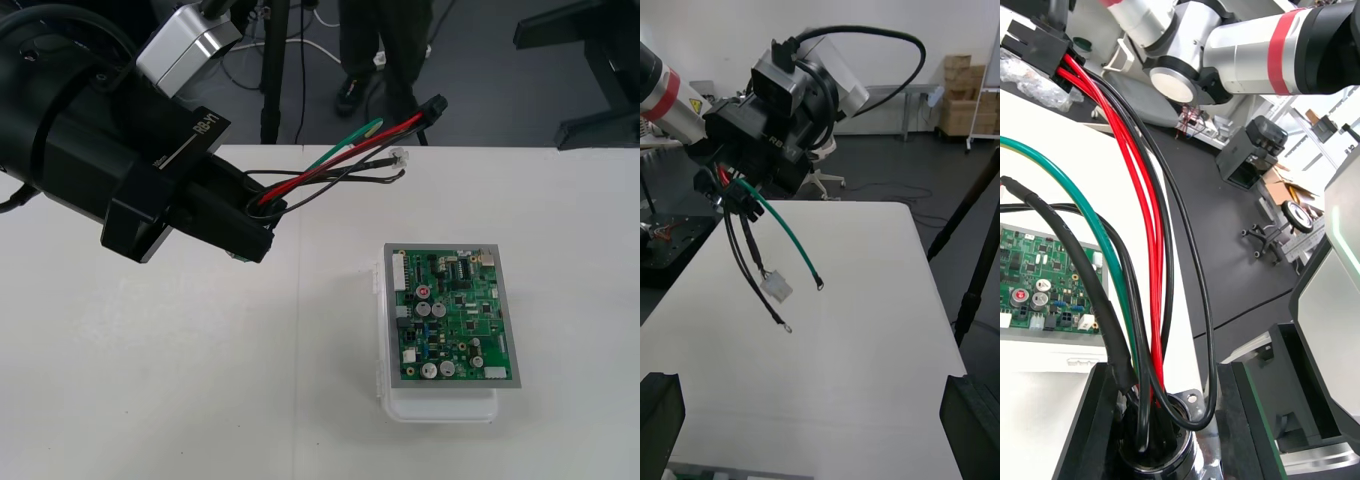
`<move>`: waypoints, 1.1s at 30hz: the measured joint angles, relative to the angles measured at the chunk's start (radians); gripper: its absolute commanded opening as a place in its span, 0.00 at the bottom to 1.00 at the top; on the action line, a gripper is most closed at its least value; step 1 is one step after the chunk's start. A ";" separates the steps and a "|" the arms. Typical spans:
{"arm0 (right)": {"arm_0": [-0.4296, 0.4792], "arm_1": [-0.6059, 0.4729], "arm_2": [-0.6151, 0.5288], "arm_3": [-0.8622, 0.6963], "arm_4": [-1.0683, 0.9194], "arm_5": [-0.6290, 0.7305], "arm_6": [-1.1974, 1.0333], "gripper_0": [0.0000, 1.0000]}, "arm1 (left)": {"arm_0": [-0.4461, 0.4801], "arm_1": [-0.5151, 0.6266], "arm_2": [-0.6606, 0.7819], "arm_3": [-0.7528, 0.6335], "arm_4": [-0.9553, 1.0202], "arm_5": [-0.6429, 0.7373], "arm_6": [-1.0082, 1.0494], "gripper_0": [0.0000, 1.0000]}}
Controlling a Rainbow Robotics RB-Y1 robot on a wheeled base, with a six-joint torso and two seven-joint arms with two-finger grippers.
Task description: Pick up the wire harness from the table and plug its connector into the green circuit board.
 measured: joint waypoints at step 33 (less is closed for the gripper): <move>-0.042 0.260 0.008 -0.101 0.064 -0.001 0.000 1.00 | 0.000 -0.070 0.000 0.018 -0.042 0.000 0.000 0.00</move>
